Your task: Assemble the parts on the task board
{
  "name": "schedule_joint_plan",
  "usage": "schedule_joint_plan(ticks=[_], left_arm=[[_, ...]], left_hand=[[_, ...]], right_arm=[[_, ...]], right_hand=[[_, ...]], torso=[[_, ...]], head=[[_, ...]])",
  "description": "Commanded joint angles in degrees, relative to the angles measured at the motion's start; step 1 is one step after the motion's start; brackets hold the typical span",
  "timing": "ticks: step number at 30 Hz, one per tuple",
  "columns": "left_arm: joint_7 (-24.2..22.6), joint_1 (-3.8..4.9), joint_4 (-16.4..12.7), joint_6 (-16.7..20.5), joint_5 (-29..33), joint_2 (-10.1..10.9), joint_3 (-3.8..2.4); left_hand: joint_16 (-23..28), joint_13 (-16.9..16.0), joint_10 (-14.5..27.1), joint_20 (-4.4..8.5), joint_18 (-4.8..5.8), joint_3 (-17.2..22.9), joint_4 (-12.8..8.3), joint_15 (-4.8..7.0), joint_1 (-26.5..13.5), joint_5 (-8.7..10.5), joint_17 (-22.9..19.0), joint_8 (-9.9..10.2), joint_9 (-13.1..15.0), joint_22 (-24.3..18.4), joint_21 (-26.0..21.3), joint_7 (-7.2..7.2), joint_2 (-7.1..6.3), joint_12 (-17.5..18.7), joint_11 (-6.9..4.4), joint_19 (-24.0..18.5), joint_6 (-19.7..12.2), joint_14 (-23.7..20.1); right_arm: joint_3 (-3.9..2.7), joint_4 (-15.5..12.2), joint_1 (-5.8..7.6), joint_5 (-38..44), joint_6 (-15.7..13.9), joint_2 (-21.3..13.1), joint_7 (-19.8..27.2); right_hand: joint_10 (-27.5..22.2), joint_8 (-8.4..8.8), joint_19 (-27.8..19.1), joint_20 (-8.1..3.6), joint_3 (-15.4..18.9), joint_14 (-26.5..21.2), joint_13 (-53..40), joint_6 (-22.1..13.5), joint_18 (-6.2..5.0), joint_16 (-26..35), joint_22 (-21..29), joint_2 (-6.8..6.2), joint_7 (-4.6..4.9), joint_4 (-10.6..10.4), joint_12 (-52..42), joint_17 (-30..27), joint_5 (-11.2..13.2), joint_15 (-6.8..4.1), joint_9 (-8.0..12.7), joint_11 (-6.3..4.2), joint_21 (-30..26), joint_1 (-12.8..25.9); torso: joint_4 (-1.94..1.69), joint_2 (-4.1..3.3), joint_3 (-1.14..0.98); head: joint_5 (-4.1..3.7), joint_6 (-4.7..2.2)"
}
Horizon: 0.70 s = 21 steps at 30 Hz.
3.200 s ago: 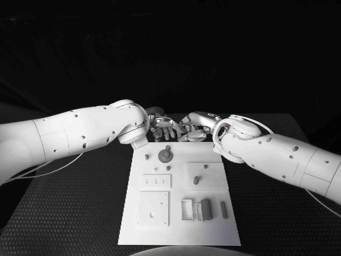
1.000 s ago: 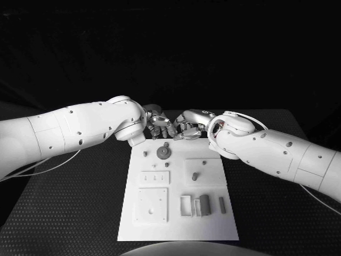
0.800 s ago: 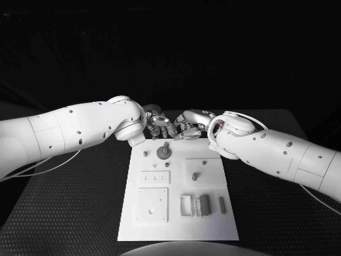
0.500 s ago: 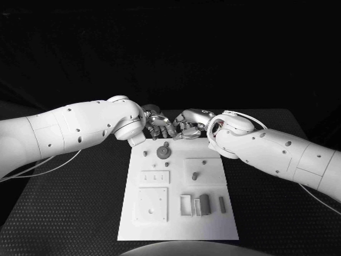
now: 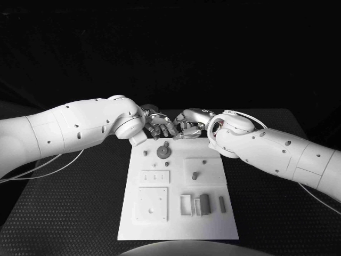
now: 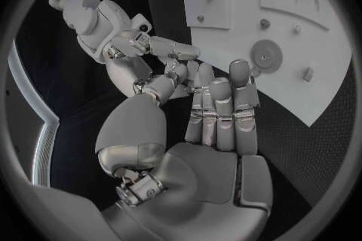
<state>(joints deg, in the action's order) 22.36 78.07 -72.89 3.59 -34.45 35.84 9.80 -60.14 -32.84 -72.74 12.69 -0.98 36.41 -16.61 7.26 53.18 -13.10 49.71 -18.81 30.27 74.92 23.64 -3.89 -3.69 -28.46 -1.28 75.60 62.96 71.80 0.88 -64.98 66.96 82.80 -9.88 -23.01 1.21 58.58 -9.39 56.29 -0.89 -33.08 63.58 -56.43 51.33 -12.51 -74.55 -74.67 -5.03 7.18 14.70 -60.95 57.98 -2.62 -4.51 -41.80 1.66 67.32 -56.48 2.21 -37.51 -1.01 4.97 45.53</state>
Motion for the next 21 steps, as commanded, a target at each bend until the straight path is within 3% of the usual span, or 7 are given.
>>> schedule_joint_plan(ticks=[1,6,13,14,16,17,21], left_arm=[[-0.37,0.05,-0.13,0.41,3.46,-0.06,-0.05],[0.39,0.05,-0.01,0.54,3.49,0.08,-0.04],[3.29,0.06,-0.23,0.93,1.92,1.13,0.18],[3.87,0.06,-0.37,1.15,1.64,1.35,0.43],[5.08,0.33,-1.66,2.07,0.87,2.56,2.97],[5.64,0.53,-2.00,2.26,0.53,2.77,3.66],[7.18,0.49,-3.35,2.93,-1.64,3.67,3.95]], left_hand=[[-0.52,-0.15,-1.42,0.69,-1.31,0.28,0.04,0.85,2.64,-1.02,0.12,-1.31,2.37,1.43,0.61,0.05,2.42,-0.38,-0.72,0.77,0.70,0.78],[-0.85,-0.34,-1.80,0.86,-1.29,0.31,0.04,1.02,2.46,-1.99,0.19,-1.45,2.79,1.43,1.03,0.21,2.30,-0.51,-0.89,0.95,0.96,0.99],[-1.55,-0.83,-2.56,1.28,-1.27,0.42,0.03,1.41,2.00,-5.20,0.29,-1.67,3.72,1.44,2.14,0.57,1.77,-0.83,-1.26,1.43,1.58,1.57],[-1.71,-0.95,-2.75,1.38,-1.29,0.44,0.03,1.52,1.92,-5.90,0.31,-1.72,3.92,1.43,2.41,0.67,1.64,-0.93,-1.37,1.59,1.75,1.76],[-2.10,-1.23,-3.20,1.62,-1.32,0.44,0.03,1.77,1.65,-7.74,0.34,-1.82,4.34,1.44,3.06,0.88,1.32,-1.21,-1.60,2.01,2.15,2.26],[-2.39,-1.41,-3.49,1.75,-1.35,0.40,0.02,1.92,1.47,-8.81,0.40,-1.91,4.56,1.46,3.46,1.02,1.17,-1.43,-1.75,2.27,2.42,2.58],[-4.00,-2.36,-4.44,2.34,-1.47,0.60,-0.04,2.57,0.55,-12.52,0.69,-2.27,5.51,1.52,5.42,1.63,0.61,-2.74,-2.39,3.18,3.54,3.68]], right_arm=[[-0.02,0.31,-0.01,0.53,-0.73,-0.04,0.00],[-0.01,0.30,-0.01,0.53,-1.88,-1.34,0.01],[0.01,0.77,-0.01,0.52,-2.70,-5.00,0.07],[0.01,0.88,-0.01,0.51,-2.97,-5.61,0.08],[0.02,1.12,-0.01,0.31,-3.46,-6.93,0.17],[0.02,1.22,-0.01,0.09,-3.85,-7.48,0.23],[0.02,1.50,0.06,-1.44,-5.20,-10.15,-0.01]], right_hand=[[-1.20,1.38,-0.78,-0.03,0.85,-0.70,0.26,-2.94,-2.49,0.49,0.25,-1.46,1.84,0.18,0.70,-0.14,-0.15,0.81,0.55,0.83,-0.66,0.36],[-3.17,3.70,-2.10,0.56,1.74,-2.29,0.87,-7.03,-2.49,1.34,0.64,-2.31,3.41,0.64,1.71,-0.34,-0.13,2.34,1.61,2.40,-1.83,0.48],[-3.95,3.98,-2.72,1.09,1.99,-3.06,1.45,-7.57,-2.49,1.75,0.88,-2.79,3.81,0.86,2.12,-0.52,-0.16,2.77,1.86,2.81,-2.44,-0.02],[-3.96,3.96,-2.73,1.12,1.99,-3.08,1.47,-7.54,-2.49,1.77,0.89,-2.78,3.81,0.86,2.13,-0.53,-0.16,2.77,1.86,2.82,-2.46,-0.06],[-3.97,3.92,-2.75,1.16,1.98,-3.10,1.53,-7.48,-2.49,1.79,0.90,-2.73,3.81,0.87,2.13,-0.56,-0.16,2.78,1.86,2.82,-2.49,-0.15],[-3.96,3.89,-2.75,1.19,1.96,-3.10,1.56,-7.42,-2.49,1.81,0.91,-2.68,3.81,0.88,2.12,-0.58,-0.16,2.78,1.85,2.81,-2.50,-0.23],[-3.91,3.82,-2.72,1.25,1.94,-3.08,1.65,-7.31,-2.49,1.81,0.93,-2.55,3.78,0.89,2.08,-0.62,-0.16,2.76,1.85,2.79,-2.51,-0.40]], torso=[[-0.01,0.00,-0.04],[-0.03,-0.01,-0.05],[0.03,0.01,-0.02],[0.03,0.02,-0.03],[0.02,0.03,-0.07],[0.02,0.06,-0.10],[0.04,0.12,-0.25]], head=[[-0.01,0.06],[0.02,0.10],[0.36,0.17],[0.42,0.16],[0.49,0.23],[0.52,0.30],[0.88,0.51]])
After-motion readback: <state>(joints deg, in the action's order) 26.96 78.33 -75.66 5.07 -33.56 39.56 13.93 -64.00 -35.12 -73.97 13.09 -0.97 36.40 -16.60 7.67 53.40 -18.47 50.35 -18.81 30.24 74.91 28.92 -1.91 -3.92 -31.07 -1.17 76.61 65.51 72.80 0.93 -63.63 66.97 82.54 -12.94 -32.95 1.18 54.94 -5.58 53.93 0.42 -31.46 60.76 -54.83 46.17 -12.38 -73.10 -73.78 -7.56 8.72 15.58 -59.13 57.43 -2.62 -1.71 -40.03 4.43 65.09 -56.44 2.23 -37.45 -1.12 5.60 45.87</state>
